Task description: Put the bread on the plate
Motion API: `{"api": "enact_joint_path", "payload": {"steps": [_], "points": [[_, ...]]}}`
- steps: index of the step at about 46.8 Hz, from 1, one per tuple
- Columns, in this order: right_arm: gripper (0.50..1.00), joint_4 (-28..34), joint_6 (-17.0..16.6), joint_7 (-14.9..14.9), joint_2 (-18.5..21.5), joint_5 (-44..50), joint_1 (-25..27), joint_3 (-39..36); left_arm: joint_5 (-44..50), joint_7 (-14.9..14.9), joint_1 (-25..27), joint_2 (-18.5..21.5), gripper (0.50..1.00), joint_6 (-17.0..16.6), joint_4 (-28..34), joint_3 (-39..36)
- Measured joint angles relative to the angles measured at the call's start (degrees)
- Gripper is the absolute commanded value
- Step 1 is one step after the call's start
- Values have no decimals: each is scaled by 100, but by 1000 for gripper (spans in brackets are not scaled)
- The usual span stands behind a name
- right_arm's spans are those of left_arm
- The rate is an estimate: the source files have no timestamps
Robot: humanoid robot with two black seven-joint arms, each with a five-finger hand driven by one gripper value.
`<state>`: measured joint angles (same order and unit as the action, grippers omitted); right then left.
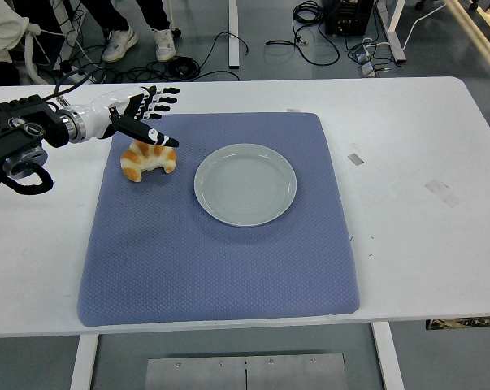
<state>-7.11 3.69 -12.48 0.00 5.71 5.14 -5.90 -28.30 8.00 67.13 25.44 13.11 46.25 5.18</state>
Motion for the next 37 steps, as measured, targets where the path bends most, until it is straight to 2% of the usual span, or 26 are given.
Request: {"api": "enact_joint_path", "payload": {"steps": [12,24,37], "points": [[1000,0,0,0,0,0,1,1,22,41,373,507,983,20,126,56],[1000,0,0,0,0,0,4,0,-133,41,359,525,981,-41,126,-27],[1000,1,0,0,0,0,0,0,-2000,38,179,384,980,-422,132,-124]]}}
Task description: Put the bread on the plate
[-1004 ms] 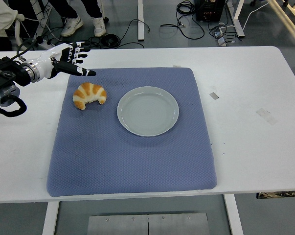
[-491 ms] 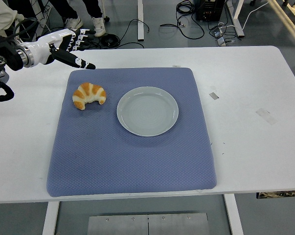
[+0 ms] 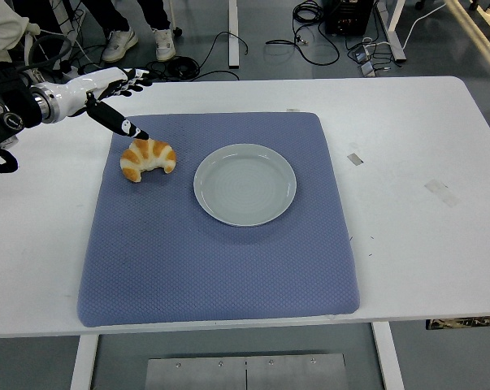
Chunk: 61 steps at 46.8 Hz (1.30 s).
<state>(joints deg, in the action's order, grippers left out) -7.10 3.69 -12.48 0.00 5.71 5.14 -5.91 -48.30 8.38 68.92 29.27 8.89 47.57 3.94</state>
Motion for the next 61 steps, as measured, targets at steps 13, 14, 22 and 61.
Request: {"api": "enact_joint_path", "payload": {"steps": [13,14,22,61], "points": [[1000,-1,0,0,0,0,-1,2,-470,-16,-287,-54,980,-56,-7,-3],[1000,-1,0,0,0,0,0,2,-470,-20,-288,-53,980,-56,-7,-3],[1000,-1,0,-1,0,0,-1,2,-453,-36,-309,-37,980,-40,-37,-5],[1000,-2,0,0,0,0,-1,0,-242,-21,-432,-475,969,-375,-317,-218]]}}
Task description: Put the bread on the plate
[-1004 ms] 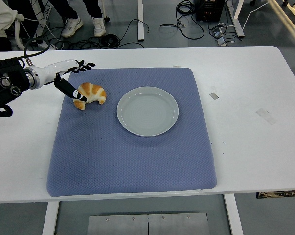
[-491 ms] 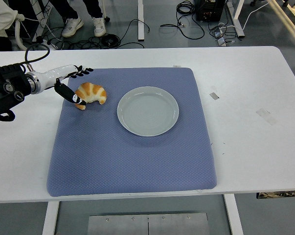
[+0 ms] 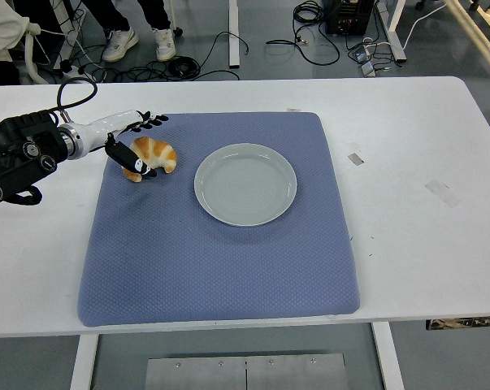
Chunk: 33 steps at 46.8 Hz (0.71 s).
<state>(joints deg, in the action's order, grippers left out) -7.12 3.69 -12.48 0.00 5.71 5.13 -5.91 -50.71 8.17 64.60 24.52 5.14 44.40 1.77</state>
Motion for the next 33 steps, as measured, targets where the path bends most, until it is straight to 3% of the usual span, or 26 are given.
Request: {"api": "enact_joint_path", "payload": {"steps": [5,13,23,33], "points": [[1000,0,0,0,0,0,1,0,-12,0,-16,0,952,-23,-43,-1],[1000,1,0,0,0,0,-1,1,-50,9,-118,-7,872,-272,-89,-19],[1000,1,0,0,0,0,-1,2,-60,23,-161,-48,865,-305,-90,-19],[1000,0,0,0,0,0,2,0,-60,36,-222,-122,669,-486,-98,-26]]}}
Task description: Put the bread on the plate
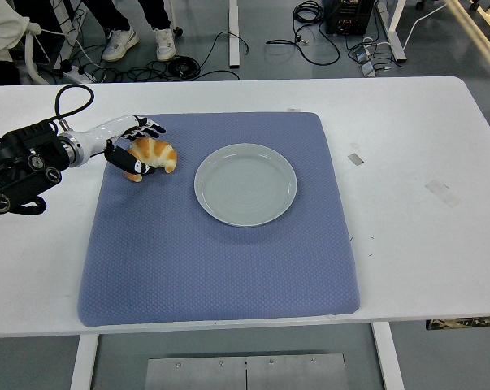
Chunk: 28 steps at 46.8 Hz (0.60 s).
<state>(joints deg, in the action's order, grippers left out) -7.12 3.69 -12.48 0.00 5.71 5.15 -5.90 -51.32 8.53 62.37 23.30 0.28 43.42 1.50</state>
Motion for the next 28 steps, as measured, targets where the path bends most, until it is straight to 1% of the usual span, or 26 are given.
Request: {"api": "enact_joint_path", "payload": {"steps": [4,6,7,22,25,28], "points": [[1000,0,0,-1,0,0,-6,0,2,0,0,-1,574,-40,-12,3],[1000,0,0,0,0,0,-3,0,16,0,10,-1,515,-61,-18,8],[1000,0,0,0,0,0,-3,0,23,0,22,-1,500,-67,-18,11],[1000,2,0,0,0,0,-5,0,62,0,241,-13,500,-60,-16,23],[1000,2,0,0,0,0,-5,-2,67,0,265,-89,500,-55,-12,23],[1000,1,0,-1,0,0,-5,-1,69,-1,324,-294,500,-49,-8,25]]}}
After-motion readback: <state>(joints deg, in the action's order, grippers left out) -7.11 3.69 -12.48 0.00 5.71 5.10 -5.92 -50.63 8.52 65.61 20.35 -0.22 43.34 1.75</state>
